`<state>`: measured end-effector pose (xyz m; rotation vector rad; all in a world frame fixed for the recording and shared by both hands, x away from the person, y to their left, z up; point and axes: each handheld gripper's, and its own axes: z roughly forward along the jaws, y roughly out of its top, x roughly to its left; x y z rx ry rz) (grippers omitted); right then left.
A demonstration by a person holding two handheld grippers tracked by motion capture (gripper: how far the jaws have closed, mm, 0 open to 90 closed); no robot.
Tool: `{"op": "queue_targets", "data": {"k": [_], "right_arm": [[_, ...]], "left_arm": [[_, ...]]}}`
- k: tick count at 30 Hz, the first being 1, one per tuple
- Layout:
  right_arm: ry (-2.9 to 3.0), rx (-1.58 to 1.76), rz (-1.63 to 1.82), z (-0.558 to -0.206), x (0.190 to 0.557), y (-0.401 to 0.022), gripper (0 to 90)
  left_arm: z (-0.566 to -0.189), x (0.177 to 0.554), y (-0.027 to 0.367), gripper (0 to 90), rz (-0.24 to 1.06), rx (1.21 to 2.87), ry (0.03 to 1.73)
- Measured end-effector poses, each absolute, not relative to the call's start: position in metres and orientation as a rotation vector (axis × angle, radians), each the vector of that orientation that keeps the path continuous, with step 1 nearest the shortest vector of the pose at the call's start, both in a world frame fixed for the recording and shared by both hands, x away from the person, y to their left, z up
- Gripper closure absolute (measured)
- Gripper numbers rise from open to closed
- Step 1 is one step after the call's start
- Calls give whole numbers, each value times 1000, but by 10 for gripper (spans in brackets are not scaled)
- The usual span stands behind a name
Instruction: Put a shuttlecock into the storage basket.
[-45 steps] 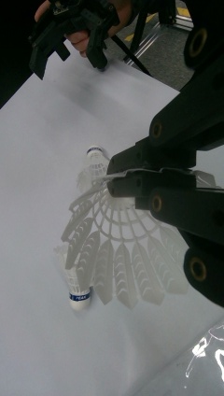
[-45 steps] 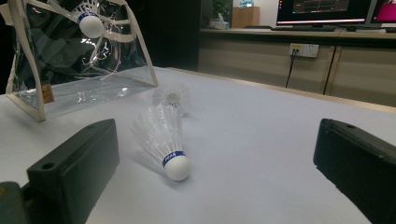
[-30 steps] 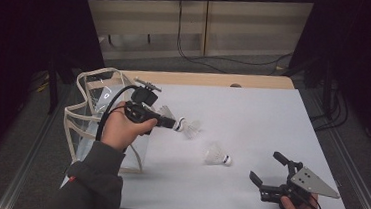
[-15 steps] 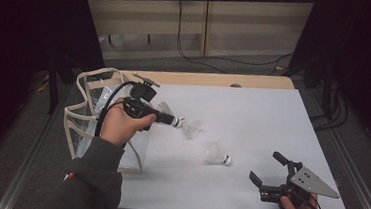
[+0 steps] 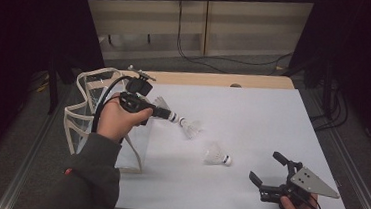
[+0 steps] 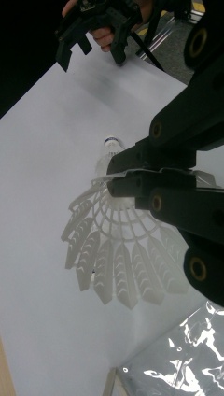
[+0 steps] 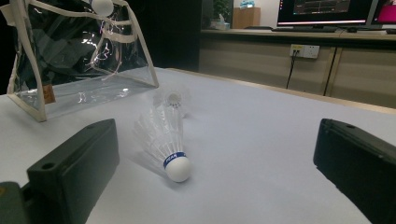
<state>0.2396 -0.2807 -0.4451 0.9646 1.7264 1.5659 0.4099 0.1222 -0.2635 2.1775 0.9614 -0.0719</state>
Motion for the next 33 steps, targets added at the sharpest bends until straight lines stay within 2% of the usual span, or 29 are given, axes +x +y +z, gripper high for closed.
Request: {"op": "queue_targets", "data": {"k": [33], "right_arm": [[1725,959,1564,-445,239,-281,3]], "left_arm": [[-243,422,135,888,-19,2144,1014]]}}
